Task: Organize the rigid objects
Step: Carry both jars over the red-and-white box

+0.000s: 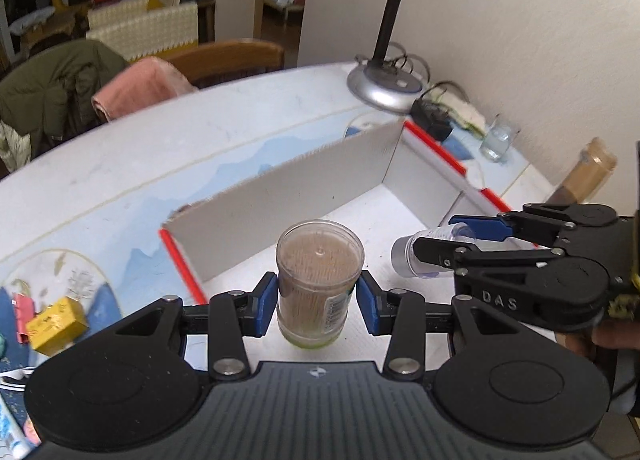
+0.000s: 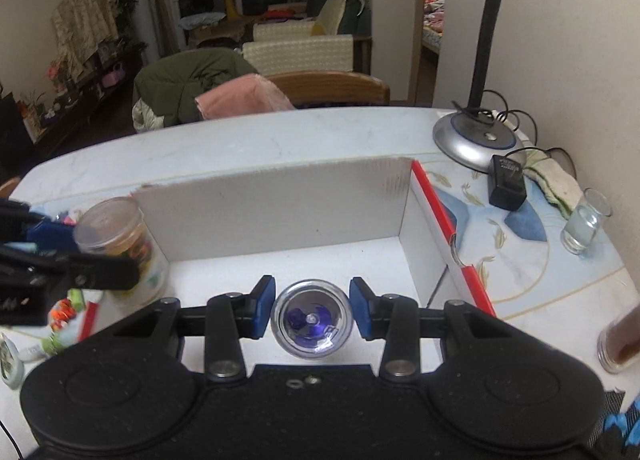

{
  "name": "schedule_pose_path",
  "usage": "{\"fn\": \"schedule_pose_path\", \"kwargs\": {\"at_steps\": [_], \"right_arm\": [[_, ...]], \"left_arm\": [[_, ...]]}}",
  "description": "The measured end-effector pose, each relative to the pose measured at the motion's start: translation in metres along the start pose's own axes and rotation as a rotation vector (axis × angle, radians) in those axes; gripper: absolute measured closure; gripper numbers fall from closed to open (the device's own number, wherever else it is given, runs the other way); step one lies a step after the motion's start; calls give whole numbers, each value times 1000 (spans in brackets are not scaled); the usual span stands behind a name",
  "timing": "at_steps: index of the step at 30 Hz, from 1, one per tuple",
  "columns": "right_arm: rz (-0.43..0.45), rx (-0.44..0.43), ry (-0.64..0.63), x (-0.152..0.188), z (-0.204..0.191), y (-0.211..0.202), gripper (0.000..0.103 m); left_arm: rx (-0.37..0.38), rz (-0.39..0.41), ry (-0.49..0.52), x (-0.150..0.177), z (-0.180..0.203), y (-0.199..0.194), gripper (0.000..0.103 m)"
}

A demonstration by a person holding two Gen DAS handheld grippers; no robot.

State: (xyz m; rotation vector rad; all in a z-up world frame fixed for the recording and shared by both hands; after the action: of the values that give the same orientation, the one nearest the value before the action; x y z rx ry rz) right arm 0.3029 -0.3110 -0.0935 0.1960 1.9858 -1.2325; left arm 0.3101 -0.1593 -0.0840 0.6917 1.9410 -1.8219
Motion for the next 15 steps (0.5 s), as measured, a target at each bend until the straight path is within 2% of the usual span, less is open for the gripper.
{"fn": "schedule_pose_path", "kwargs": {"at_steps": [8, 15], "right_arm": [[-41, -19, -45, 6, 20, 25, 64], [-90, -53, -67, 18, 27, 37, 64]], "left_arm": [[-26, -98, 57, -1, 27, 48, 62], [-43, -135, 81, -9, 41, 69, 62]]}}
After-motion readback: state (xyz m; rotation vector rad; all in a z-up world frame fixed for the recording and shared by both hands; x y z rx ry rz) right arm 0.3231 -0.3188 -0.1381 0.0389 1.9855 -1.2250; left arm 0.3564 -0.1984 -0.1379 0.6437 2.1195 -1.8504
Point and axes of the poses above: each gripper's, at about its wrist camera, not at the fingertips, and y roughly the way its jaws point, z to its right, x to its underside, the point moved 4 cm from there along y, roughly the way its jaws point, and after that the axes turned 15 degrees about -x, right-handed, at the moved point
